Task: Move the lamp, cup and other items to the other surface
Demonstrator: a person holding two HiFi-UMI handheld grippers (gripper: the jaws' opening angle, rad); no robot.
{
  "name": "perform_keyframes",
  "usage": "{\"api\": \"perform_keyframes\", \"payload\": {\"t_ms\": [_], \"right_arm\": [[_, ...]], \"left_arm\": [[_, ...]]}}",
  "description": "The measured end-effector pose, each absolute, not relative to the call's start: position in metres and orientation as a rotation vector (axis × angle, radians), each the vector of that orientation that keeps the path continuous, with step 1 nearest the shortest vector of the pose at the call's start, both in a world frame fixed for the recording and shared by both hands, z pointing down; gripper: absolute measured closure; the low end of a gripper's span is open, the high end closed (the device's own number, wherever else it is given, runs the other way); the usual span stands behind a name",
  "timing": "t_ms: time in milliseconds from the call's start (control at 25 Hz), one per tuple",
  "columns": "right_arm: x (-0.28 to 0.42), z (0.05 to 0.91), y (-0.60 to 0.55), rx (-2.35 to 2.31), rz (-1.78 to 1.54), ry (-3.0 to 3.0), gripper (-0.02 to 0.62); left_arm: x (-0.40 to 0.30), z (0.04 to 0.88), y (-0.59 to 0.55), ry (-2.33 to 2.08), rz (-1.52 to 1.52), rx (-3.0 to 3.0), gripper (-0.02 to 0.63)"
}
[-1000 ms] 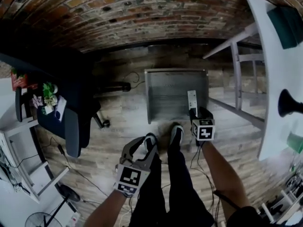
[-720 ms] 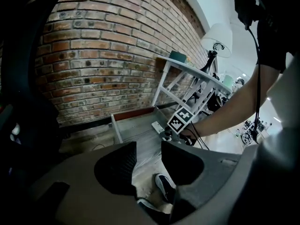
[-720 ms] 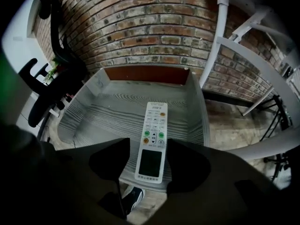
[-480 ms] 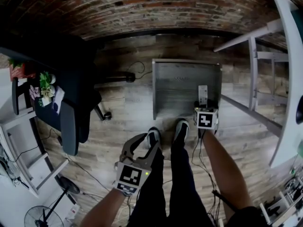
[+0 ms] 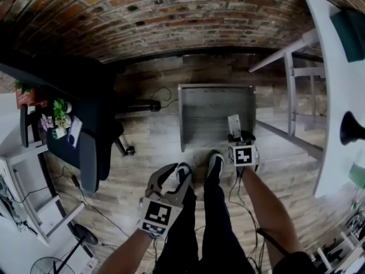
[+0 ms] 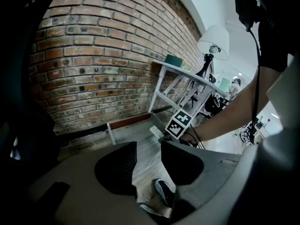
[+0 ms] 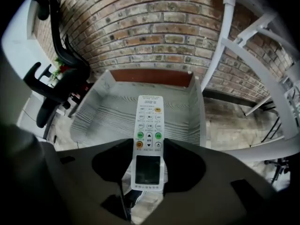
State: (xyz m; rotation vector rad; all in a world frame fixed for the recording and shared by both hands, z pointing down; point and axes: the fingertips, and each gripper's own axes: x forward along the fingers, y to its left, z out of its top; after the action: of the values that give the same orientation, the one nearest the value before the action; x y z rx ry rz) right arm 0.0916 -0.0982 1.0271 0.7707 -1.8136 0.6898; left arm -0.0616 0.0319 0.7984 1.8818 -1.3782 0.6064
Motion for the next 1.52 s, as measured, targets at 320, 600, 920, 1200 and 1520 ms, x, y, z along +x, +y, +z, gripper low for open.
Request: {"api": "perform_keyframes", "payload": {"t_ms": [320, 600, 920, 1200, 1520], "right_arm": [[0.069, 0.9, -0.062, 0.718, 0.741, -1.933, 0.388], [0.084, 0.788, -0.032, 0.748, 0.774, -1.994, 0.388], [0.111, 0.68, -0.029, 0.908, 0.75, -2.032, 0.388], [0.162, 0.601, -0.024, 1.062, 0.72, -2.044, 0.388], [0.246, 0.55, -0.016, 1.181, 0.635, -1.964, 0.388]], "left_arm": [[-0.055, 0.708, 0.029, -1.418, 0.575, 1.941, 0.448], [-0.053, 0.624, 0.048, -1.45, 0.512, 1.988, 0.449], [-0.101, 0.552, 0.073, -1.561, 0.428, 1.982, 0.45], [-0.11, 0.511, 0.091, -1.555, 0.388, 2.057, 0.451], [-0.082, 0.495, 0.089, -1.457, 0.402, 2.183, 0.451]]}}
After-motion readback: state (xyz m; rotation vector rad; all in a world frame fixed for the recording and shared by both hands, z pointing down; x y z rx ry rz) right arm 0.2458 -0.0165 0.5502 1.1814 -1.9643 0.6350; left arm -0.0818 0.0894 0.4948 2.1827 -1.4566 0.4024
